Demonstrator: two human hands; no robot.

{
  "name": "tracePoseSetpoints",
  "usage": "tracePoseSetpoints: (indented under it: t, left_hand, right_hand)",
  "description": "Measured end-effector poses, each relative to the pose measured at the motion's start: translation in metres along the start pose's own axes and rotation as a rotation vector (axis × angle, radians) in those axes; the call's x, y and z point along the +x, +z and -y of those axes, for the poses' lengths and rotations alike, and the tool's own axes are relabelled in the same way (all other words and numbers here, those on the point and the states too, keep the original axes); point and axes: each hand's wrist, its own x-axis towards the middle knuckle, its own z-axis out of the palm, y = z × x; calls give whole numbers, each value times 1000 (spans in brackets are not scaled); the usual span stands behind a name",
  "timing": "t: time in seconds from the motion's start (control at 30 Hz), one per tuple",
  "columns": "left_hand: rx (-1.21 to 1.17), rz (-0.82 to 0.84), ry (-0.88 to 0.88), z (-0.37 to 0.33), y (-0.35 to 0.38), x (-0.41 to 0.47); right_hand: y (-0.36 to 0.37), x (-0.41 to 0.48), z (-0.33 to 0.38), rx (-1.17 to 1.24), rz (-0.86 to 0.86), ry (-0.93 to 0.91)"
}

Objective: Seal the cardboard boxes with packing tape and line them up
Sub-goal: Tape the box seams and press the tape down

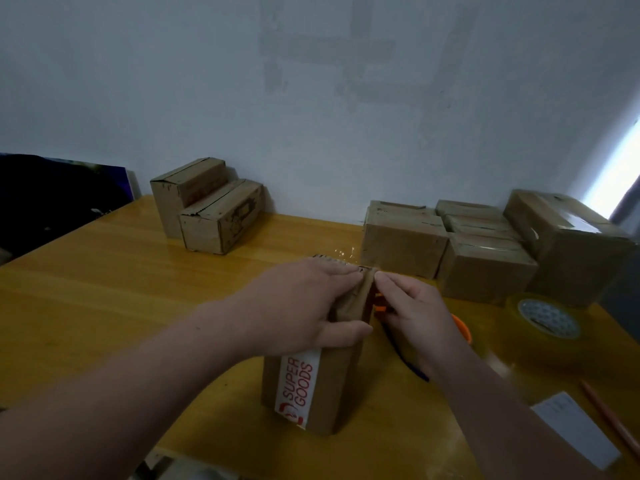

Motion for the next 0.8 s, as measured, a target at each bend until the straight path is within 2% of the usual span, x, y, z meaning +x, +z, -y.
tracePoseSetpoints:
  t: [0.27,0.47,0.8]
  left_hand:
    - [-59,-146,67,30,19,-2]
    - [-45,-258,94,28,26,-9]
    - [-38,-310,132,30,31,-8]
  right_hand:
    - [9,0,11,44,-78,-26]
    - [15,6,21,44,-67,73]
    - [18,22,30,38,-55,205]
